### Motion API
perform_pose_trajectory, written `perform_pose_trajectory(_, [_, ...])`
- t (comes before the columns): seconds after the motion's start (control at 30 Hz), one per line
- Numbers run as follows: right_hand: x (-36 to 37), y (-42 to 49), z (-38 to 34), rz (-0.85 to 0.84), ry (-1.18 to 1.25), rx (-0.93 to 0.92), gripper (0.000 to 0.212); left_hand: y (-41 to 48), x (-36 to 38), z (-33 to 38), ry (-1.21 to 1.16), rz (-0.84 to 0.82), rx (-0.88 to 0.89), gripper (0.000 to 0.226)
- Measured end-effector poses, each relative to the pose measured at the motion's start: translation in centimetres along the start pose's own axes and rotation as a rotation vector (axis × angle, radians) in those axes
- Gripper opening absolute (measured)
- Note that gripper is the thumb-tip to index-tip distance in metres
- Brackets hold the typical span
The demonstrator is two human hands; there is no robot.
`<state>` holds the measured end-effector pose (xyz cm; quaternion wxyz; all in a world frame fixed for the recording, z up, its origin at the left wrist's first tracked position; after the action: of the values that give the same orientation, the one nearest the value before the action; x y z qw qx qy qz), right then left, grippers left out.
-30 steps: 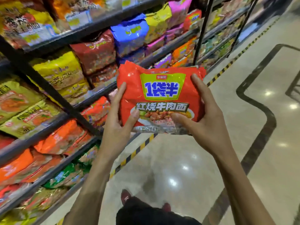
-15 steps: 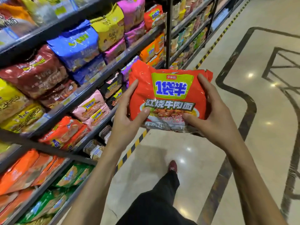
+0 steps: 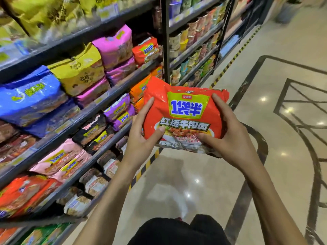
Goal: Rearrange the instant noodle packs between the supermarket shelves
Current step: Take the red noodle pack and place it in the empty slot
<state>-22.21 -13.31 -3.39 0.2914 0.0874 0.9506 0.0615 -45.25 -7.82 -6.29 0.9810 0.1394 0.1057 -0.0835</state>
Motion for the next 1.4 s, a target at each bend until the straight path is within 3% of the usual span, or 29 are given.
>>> perform_pose_trajectory(0.47, [-5.7,22.4,10.4,-0.209,0.034,-0.110,0.095,17.3,9.8,-2.9,0.071,0.134,-0.106,0.072])
perform_pose_trajectory(0.6, [-7.7,29.7,12.7,-0.311,-0.016,-0.165,0.098,22.3,13.7,-3.2,0.037,0.216,-0.166,0.084])
perform_pose_trajectory(0.7, [-7.6,34.9,13.1,-0.344,-0.076,-0.288,0.101,25.9,15.3,-4.0,0.103,0.276,-0.174,0.098])
perform_pose_trajectory(0.9, [-4.5,42.6,12.1,-0.435,-0.114,-0.450,0.107,30.6,14.8,-5.7,0.371,0.470,-0.154,0.100])
perform_pose_trajectory(1.3, [4.4,58.3,12.4,-0.343,-0.071,-0.709,0.095,43.0,9.1,-11.6,0.572,0.711,-0.033,0.088])
perform_pose_trajectory(1.4, [6.1,61.3,12.3,-0.210,-0.054,-0.924,0.077,45.3,8.1,-13.9,0.612,0.767,-0.033,0.089])
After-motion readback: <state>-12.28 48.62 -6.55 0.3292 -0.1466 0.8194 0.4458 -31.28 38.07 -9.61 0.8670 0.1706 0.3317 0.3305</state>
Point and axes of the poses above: each hand's wrist, its own y-axis towards the middle knuckle, its own x-axis out of the palm, z = x × y, the point moved 5 cm from there along y, towards the middle knuckle, and after that the axes turned 1 degree about z, right-handed, at the moved point
